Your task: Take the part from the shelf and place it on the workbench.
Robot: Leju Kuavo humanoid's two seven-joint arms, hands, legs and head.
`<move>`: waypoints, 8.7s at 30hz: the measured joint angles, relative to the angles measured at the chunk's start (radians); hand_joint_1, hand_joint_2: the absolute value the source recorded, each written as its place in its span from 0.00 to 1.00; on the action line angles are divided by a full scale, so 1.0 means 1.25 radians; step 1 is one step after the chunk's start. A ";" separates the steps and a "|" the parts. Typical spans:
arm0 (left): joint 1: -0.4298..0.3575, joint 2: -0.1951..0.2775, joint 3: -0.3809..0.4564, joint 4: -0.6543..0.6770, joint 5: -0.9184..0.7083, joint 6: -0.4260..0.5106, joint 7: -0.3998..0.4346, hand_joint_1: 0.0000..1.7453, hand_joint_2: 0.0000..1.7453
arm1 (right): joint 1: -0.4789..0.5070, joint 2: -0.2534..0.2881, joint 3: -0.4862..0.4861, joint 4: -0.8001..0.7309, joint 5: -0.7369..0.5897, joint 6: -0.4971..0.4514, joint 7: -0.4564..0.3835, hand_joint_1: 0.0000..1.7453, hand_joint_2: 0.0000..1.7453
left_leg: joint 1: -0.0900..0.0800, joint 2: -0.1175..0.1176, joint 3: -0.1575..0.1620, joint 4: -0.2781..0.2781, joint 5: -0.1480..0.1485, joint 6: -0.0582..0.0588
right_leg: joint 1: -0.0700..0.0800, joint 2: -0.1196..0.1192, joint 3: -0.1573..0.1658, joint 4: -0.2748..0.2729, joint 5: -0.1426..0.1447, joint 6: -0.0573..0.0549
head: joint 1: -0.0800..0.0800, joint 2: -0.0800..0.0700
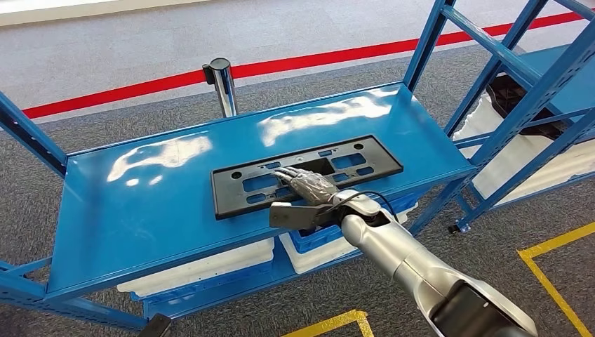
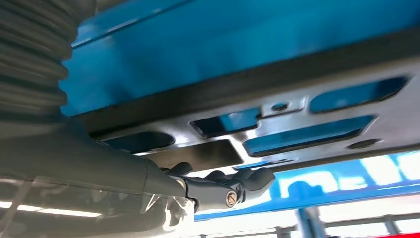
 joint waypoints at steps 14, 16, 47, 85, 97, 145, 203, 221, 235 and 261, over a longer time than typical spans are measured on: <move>-0.001 0.000 -0.001 0.000 -0.006 0.000 0.008 0.00 0.00 | -0.035 -0.031 -0.071 0.080 0.031 -0.093 0.079 0.00 1.00 | 0.000 0.000 0.000 0.000 0.000 0.000 | 0.000 0.000 0.000 0.000 0.000 0.000 | 0.000 0.000; -0.001 0.000 -0.001 0.000 -0.006 0.000 0.008 0.00 0.00 | -0.039 -0.040 -0.081 0.086 0.035 -0.100 0.082 0.00 1.00 | 0.000 0.000 0.000 0.000 0.000 0.000 | 0.000 0.000 0.000 0.000 0.000 0.000 | 0.000 0.000; -0.003 0.000 -0.001 0.000 -0.004 0.003 0.005 0.00 0.00 | -0.047 0.002 -0.119 0.079 0.147 -0.064 -0.009 1.00 1.00 | 0.000 0.000 0.000 0.000 0.000 0.000 | 0.000 0.000 0.000 0.000 0.000 0.000 | 0.000 0.000; 0.005 0.006 -0.008 -0.001 -0.008 0.028 -0.135 0.00 1.00 | -0.051 -0.189 -0.327 -0.952 -0.131 -0.027 -0.042 1.00 1.00 | -0.001 0.000 0.000 0.000 0.000 0.000 | -0.001 0.000 -0.001 0.000 0.000 0.000 | -0.001 0.000; 0.005 0.006 -0.042 -0.002 -0.039 0.058 -0.208 0.00 1.00 | -0.043 -0.205 -0.326 -0.970 -0.142 -0.027 -0.043 1.00 1.00 | -0.001 0.000 0.000 0.000 0.000 0.000 | -0.001 0.000 -0.001 0.000 0.000 0.000 | -0.001 0.000; -0.004 0.077 -0.053 -0.013 -0.003 0.067 -0.122 0.00 1.00 | 0.054 -0.181 -0.336 -0.994 -0.168 -0.064 -0.124 1.00 1.00 | 0.010 0.013 0.002 0.001 0.002 -0.009 | -0.023 -0.016 -0.008 0.033 -0.004 0.027 | 0.024 0.000; 0.019 0.066 -0.055 -0.014 0.000 0.053 -0.096 0.00 1.00 | 0.057 -0.160 -0.323 -0.966 -0.158 -0.011 -0.110 1.00 1.00 | -0.011 0.009 0.017 0.004 -0.015 0.022 | -0.007 -0.017 -0.069 0.178 -0.063 0.001 | 0.009 0.000; 0.013 0.063 -0.057 -0.014 -0.001 0.053 -0.095 0.00 1.00 | 0.040 -0.156 -0.318 -0.966 -0.155 -0.011 -0.107 1.00 1.00 | 0.008 0.006 0.081 0.029 -0.072 -0.033 | -0.010 -0.022 -0.046 0.009 0.046 -0.011 | -0.011 0.000; 0.015 0.059 -0.060 -0.013 -0.014 0.044 -0.088 0.00 1.00 | 0.045 -0.166 -0.314 -0.967 -0.150 -0.011 -0.097 1.00 1.00 | -0.007 0.010 0.014 0.010 -0.018 0.019 | -0.003 -0.021 -0.027 0.108 -0.037 -0.001 | 0.016 0.000; 0.030 0.065 -0.069 -0.008 -0.013 0.042 -0.088 0.00 1.00 | 0.088 -0.110 -0.280 -0.950 -0.141 -0.050 -0.104 1.00 1.00 | 0.005 0.018 0.061 0.004 -0.054 0.007 | -0.003 -0.006 -0.119 0.190 -0.061 0.007 | 0.013 0.000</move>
